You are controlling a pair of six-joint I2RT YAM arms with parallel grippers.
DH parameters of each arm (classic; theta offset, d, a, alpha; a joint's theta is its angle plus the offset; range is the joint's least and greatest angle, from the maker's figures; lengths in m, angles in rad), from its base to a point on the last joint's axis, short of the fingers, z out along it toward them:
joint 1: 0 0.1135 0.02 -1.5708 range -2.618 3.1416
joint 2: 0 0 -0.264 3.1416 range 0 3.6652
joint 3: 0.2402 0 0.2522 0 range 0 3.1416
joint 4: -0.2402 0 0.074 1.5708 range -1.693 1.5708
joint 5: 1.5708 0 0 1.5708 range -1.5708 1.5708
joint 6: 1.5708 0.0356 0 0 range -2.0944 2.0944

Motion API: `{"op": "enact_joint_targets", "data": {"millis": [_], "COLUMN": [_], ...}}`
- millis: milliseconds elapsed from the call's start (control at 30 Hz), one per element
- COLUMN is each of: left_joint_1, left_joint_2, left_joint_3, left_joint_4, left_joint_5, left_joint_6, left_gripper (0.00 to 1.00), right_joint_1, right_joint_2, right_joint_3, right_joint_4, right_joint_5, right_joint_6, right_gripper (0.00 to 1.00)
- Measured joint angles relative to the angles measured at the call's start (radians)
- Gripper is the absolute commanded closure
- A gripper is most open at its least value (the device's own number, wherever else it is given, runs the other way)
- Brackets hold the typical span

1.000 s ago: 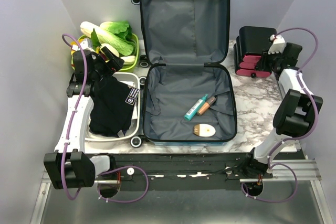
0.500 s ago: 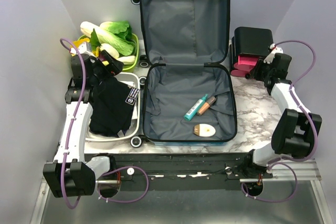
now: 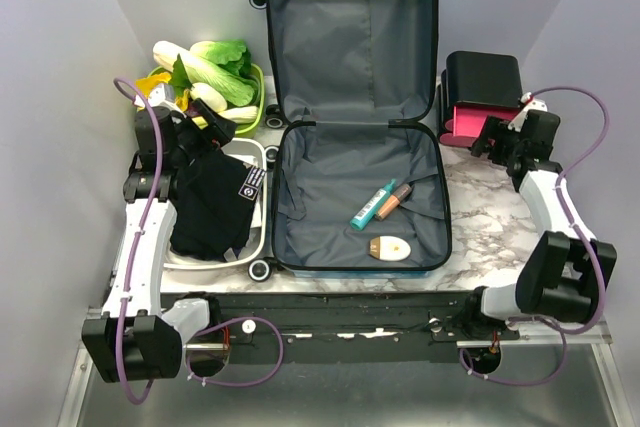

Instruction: Open, take out, and arrange the luggage

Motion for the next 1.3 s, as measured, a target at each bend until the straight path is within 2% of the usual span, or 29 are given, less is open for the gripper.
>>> {"op": "enact_joint_targets", "data": {"millis": [200,400,500,600,700,800,833,1133,1300], "left_joint_1": [0.000,0.000,0.000,0.000,0.000,0.000,0.000,-0.005,-0.005], "left_joint_2": [-0.035,-0.039,-0.040,-0.046,-0.058,-0.072,-0.074,-0.075,-0.075], "left_joint_3": [-0.014,-0.023,-0.027,-0.039,-0.053,-0.071,-0.074,-0.074,-0.074], "left_joint_4": [0.000,-0.002,-0.003,-0.010,-0.020,-0.024,-0.025,-0.029,-0.029], "left_joint_5": [0.002,0.020,0.026,0.033,0.037,0.040,0.043,0.059,0.064], "left_joint_6": [-0.024,-0.053,-0.058,-0.061,-0.061,-0.061,-0.060,-0.060,-0.059], "left_gripper": [0.01,0.01,0.01,0.01,0.01,0.01,0.01,0.01,0.01], "right_joint_1": [0.039,0.279,0.372,0.517,0.669,0.750,0.765,0.789,0.789], "right_joint_2": [-0.145,-0.309,-0.359,-0.373,-0.351,-0.286,-0.256,-0.048,0.005], "right_joint_3": [-0.016,-0.025,-0.025,-0.025,-0.047,-0.090,-0.105,-0.184,-0.184], "right_joint_4": [-0.089,-0.209,-0.256,-0.296,-0.327,-0.320,-0.319,-0.231,-0.189], "right_joint_5": [0.089,0.211,0.233,0.255,0.268,0.270,0.276,0.406,0.433], "right_joint_6": [0.021,0.089,0.129,0.181,0.261,0.331,0.356,0.519,0.562], "right_gripper": [0.00,0.00,0.00,0.02,0.05,0.10,0.15,0.42,0.44]}}
